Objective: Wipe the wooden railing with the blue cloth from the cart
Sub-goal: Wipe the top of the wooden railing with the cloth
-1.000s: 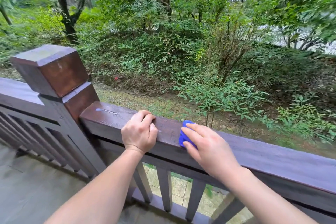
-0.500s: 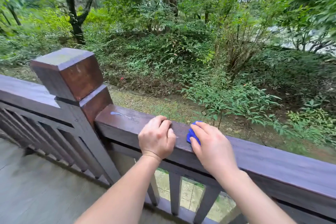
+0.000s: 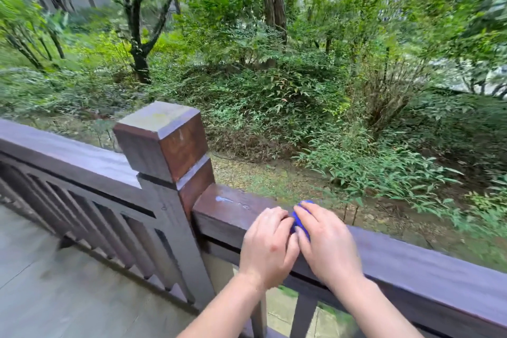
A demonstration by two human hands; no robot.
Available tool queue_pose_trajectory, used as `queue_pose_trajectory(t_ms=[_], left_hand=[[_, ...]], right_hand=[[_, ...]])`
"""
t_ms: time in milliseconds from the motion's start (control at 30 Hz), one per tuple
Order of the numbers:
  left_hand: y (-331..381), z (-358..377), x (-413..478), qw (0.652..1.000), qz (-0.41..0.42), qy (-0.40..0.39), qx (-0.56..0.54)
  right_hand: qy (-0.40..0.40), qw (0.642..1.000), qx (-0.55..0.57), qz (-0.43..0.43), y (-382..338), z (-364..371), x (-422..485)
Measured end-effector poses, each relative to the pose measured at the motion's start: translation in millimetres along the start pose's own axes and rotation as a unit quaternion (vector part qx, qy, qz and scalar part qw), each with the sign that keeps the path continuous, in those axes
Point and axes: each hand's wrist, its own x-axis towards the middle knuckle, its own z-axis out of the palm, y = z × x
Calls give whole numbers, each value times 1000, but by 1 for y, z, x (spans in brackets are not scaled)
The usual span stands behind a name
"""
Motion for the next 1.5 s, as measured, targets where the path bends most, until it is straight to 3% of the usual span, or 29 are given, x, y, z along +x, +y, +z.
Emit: queue_pose_trajectory(t_ms=[100, 233, 367, 500, 667, 733, 833, 1000, 1167, 1333, 1500], left_hand=[[-26, -11, -16, 997, 59, 1, 52], [-32, -16, -23, 996, 77, -1, 39], [-48, -46, -4, 993, 91, 78, 15], [-84, -106, 38, 971, 106, 167, 133], [-120, -169, 85, 921, 57, 245, 297], [-133, -180, 99, 916, 21, 232, 327], [-145, -179, 104, 924, -30, 231, 303], [-150, -167, 104, 925, -38, 301, 230], [-152, -162, 104, 921, -26, 332, 203], [-154, -164, 103, 922, -16, 335, 195], [-153, -163, 103, 923, -14, 334, 192]], right_hand=[[-15, 999, -2, -31, 11, 0, 1], [18, 998, -20, 52, -6, 13, 17], [2, 999, -15, -43, -20, 27, 14], [18, 996, -23, 81, -24, 30, 27], [12, 998, -18, -52, -37, 34, 18], [4, 999, 1, -38, -28, 28, 22], [17, 1000, 15, 22, -42, 29, 25], [-12, 996, 17, -87, -38, 31, 15], [12, 998, -4, 58, -37, 30, 39], [-10, 995, 20, -98, -51, 38, 20], [-12, 999, 11, 38, -58, 37, 50]])
